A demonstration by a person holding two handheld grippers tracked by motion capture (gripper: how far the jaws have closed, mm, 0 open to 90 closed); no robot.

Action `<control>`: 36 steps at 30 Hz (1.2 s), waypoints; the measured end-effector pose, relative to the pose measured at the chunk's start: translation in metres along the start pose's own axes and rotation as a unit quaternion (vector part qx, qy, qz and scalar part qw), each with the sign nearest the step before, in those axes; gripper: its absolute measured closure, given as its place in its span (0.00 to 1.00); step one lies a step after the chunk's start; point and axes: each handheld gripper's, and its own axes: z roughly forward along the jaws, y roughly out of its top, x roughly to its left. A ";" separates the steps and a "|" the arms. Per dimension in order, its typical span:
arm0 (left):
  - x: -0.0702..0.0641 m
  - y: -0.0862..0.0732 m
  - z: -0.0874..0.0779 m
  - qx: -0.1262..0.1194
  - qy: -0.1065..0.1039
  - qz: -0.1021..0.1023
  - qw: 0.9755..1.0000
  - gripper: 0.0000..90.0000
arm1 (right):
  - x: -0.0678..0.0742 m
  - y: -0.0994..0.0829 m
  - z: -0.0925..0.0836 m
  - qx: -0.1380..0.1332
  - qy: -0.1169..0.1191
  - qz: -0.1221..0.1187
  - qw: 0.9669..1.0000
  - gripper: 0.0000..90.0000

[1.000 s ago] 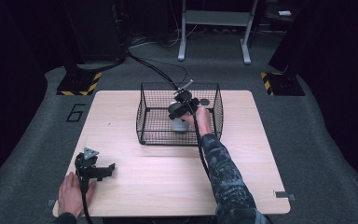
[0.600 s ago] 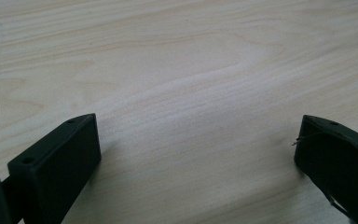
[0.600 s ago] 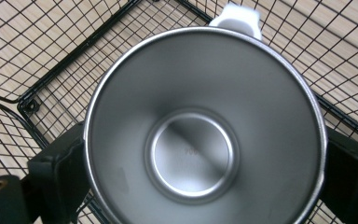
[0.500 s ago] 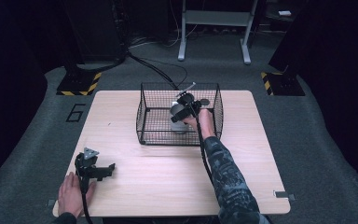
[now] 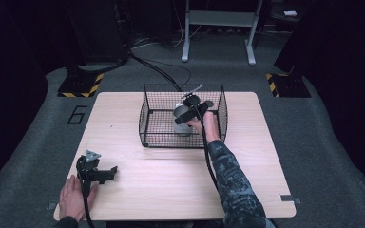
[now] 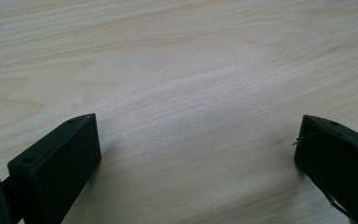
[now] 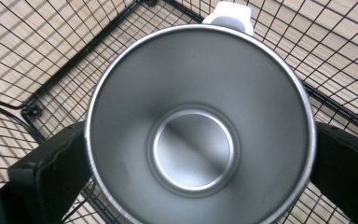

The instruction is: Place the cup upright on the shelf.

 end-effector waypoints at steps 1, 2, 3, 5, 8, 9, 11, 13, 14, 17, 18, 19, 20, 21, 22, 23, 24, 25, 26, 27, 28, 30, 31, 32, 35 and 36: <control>0.000 0.000 0.000 0.000 0.000 0.000 1.000 0.00 | -0.001 -0.001 -0.002 0.000 0.002 -0.001 1.000 0.00; 0.000 0.000 0.000 0.000 0.000 0.000 1.000 0.00 | -0.002 -0.001 -0.006 -0.002 0.002 0.000 1.000 0.00; 0.000 0.000 0.000 0.000 0.000 0.002 1.000 0.00 | -0.002 -0.001 -0.008 -0.005 0.003 0.001 1.000 0.00; 0.000 0.000 0.000 0.000 0.000 0.000 1.000 0.00 | -0.002 -0.002 -0.014 -0.009 0.009 0.003 1.000 0.00; 0.000 0.000 0.000 0.000 0.000 0.000 1.000 0.00 | -0.003 -0.002 -0.025 -0.023 0.014 -0.005 1.000 0.00; 0.000 0.000 0.000 0.000 0.000 0.000 1.000 0.00 | -0.003 -0.002 -0.028 -0.029 0.016 -0.010 0.999 0.00; 0.000 0.000 0.000 0.000 0.000 0.000 1.000 0.00 | -0.002 -0.003 -0.035 -0.036 0.018 -0.014 0.999 0.00; 0.000 0.000 0.000 0.001 0.000 0.000 1.000 0.00 | 0.000 -0.003 -0.044 -0.045 0.020 -0.020 0.999 0.00; 0.000 0.000 0.000 0.001 0.000 0.000 1.000 0.00 | 0.002 -0.004 -0.048 -0.049 0.021 -0.023 0.998 0.00; 0.000 0.000 0.000 -0.001 0.001 0.002 1.000 0.00 | 0.007 -0.007 -0.061 -0.056 0.022 -0.032 0.998 0.00; 0.000 0.000 0.000 -0.001 0.001 0.002 1.000 0.00 | 0.009 -0.009 -0.065 -0.058 0.022 -0.035 0.997 0.00; 0.000 0.000 0.000 -0.001 0.001 0.002 1.000 0.00 | 0.011 -0.010 -0.069 -0.061 0.023 -0.035 0.997 0.00; 0.000 0.000 0.000 -0.001 0.001 0.002 1.000 0.00 | 0.013 -0.012 -0.073 -0.063 0.024 -0.038 0.997 0.00; 0.001 0.000 0.000 0.002 -0.001 0.003 1.000 0.00 | 0.015 -0.014 -0.077 -0.065 0.023 -0.042 0.997 0.00; 0.001 0.001 -0.001 0.006 -0.003 0.004 1.000 0.00 | 0.017 -0.016 -0.081 -0.069 0.023 -0.044 0.996 0.00; 0.001 0.001 -0.001 0.005 -0.002 0.004 1.000 0.00 | 0.019 -0.018 -0.085 -0.071 0.023 -0.049 0.996 0.00; 0.001 0.001 -0.001 0.005 -0.002 0.004 1.000 0.00 | 0.021 -0.021 -0.090 -0.073 0.022 -0.055 0.996 0.00; 0.001 0.001 -0.001 0.005 -0.002 0.004 1.000 0.00 | 0.024 -0.024 -0.095 -0.076 0.020 -0.061 0.995 0.00; 0.001 0.001 -0.001 0.005 -0.001 0.003 1.000 0.00 | 0.026 -0.026 -0.098 -0.078 0.019 -0.065 0.995 0.00; 0.001 0.001 -0.001 0.004 -0.001 0.003 1.000 0.00 | 0.028 -0.029 -0.102 -0.080 0.018 -0.065 0.995 0.00; 0.001 0.001 -0.001 0.005 -0.001 0.004 1.000 0.00 | 0.028 -0.031 -0.105 -0.082 0.018 -0.068 0.994 0.00; 0.001 0.001 -0.001 0.005 -0.001 0.004 1.000 0.00 | 0.031 -0.037 -0.113 -0.089 0.018 -0.073 0.993 0.00; 0.001 0.001 -0.001 0.005 -0.001 0.003 1.000 0.00 | 0.033 -0.041 -0.117 -0.093 0.019 -0.072 0.993 0.00; 0.000 0.000 0.000 -0.002 0.001 0.002 1.000 0.00 | 0.033 -0.043 -0.119 -0.095 0.018 -0.077 0.992 0.00; 0.000 0.000 0.000 -0.002 0.001 0.002 1.000 0.00 | 0.036 -0.055 -0.129 -0.101 0.012 -0.082 0.991 0.00; 0.000 0.000 0.000 -0.002 0.001 0.002 1.000 0.00 | 0.037 -0.059 -0.132 -0.104 0.011 -0.082 0.991 0.00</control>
